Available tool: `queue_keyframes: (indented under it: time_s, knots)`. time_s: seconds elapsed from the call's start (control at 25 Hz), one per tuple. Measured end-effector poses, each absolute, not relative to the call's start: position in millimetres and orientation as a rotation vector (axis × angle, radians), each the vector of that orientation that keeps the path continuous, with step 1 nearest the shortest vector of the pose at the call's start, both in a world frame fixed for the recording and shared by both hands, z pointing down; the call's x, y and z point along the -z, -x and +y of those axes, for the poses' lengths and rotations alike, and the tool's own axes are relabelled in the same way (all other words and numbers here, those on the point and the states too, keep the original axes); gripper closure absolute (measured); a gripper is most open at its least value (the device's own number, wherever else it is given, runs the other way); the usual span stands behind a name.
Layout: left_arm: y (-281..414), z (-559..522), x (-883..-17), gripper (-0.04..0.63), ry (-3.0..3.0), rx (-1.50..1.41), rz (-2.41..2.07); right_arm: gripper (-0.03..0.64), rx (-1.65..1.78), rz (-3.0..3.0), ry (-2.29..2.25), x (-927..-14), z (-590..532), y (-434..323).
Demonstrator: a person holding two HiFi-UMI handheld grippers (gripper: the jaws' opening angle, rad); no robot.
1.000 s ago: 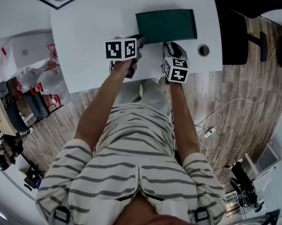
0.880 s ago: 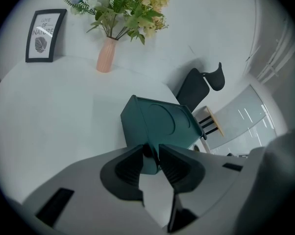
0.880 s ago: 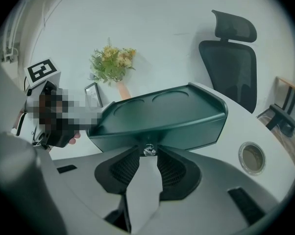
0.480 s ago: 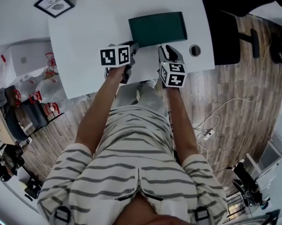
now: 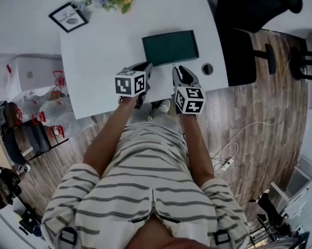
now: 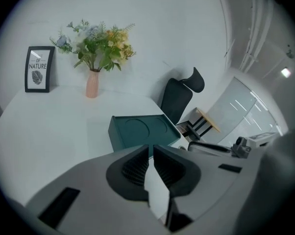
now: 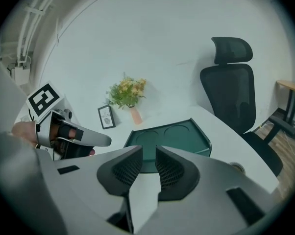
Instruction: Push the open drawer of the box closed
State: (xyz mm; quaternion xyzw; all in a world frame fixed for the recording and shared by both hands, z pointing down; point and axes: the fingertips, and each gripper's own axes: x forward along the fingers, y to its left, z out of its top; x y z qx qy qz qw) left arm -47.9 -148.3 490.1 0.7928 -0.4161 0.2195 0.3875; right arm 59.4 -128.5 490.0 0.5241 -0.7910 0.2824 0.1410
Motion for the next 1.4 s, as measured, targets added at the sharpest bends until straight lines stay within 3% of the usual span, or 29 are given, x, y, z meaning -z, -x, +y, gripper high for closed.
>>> queue_keyframes:
  time_s: [0.4, 1.4]
  knots:
    - [34.8, -131.9, -418.9, 0.594, -2.211, -0.439, -1.053, 0.614, -0.713, -2.385, -1.587, -414.7, -113.1, -56.9]
    - [23.3, -111.1, -323.7, 0.594, -2.647, -0.201, -1.123, 0.611, -0.430, -2.540, -1.721, -316.6, -98.1, -66.6]
